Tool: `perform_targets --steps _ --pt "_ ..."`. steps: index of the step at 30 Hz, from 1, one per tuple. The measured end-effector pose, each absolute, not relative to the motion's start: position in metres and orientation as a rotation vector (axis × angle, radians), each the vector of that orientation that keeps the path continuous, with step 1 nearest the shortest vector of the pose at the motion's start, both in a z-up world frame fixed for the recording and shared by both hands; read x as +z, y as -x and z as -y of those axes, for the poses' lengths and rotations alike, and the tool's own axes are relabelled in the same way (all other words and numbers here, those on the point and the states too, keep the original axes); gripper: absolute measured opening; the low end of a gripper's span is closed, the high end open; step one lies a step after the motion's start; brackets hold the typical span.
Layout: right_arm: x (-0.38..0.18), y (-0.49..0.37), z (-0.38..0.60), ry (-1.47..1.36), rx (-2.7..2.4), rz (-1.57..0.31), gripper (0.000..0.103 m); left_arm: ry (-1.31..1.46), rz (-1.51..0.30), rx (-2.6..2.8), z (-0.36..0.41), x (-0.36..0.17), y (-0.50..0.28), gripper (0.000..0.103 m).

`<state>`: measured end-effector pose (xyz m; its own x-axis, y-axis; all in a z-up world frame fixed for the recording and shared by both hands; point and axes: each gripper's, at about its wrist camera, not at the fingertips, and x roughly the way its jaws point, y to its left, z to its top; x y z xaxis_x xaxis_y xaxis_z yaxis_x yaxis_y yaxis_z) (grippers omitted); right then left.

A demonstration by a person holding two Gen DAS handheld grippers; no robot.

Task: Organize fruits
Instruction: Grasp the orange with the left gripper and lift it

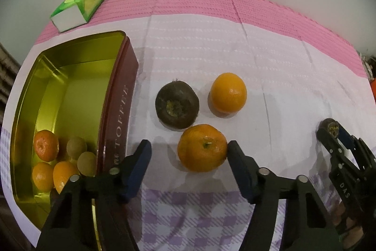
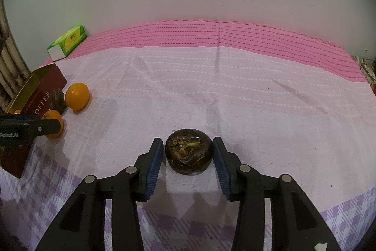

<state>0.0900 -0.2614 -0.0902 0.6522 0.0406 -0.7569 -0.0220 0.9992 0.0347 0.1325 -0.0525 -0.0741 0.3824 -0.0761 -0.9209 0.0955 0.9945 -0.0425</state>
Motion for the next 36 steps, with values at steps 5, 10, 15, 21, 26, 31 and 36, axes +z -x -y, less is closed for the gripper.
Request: perform_targets --steps 5,10,15,21,26,31,36 --pt "-0.09 -0.09 0.261 -0.022 0.035 -0.86 0.041 -0.021 -1.176 -0.134 0.057 -0.075 -0.13 0.047" --pt "-0.091 -0.089 0.261 -0.022 0.034 -0.859 0.041 -0.033 -1.176 -0.139 0.06 -0.075 -0.128 0.044" --pt "-0.091 -0.089 0.262 -0.022 0.034 -0.859 0.041 -0.027 -1.18 -0.131 0.056 -0.074 -0.124 0.044" --pt "-0.092 -0.091 0.259 -0.01 0.029 -0.862 0.041 -0.013 -1.179 -0.147 0.052 -0.068 -0.12 0.043" --pt "-0.093 -0.093 0.257 -0.001 0.026 -0.863 0.041 0.001 -1.162 -0.172 0.048 -0.057 -0.112 0.043" --pt "-0.094 -0.094 0.256 0.007 0.024 -0.864 0.042 0.013 -1.124 -0.188 0.04 -0.037 -0.104 0.043" --pt "-0.094 -0.095 0.256 0.014 0.024 -0.865 0.042 0.032 -1.089 -0.168 0.02 -0.019 -0.099 0.043"
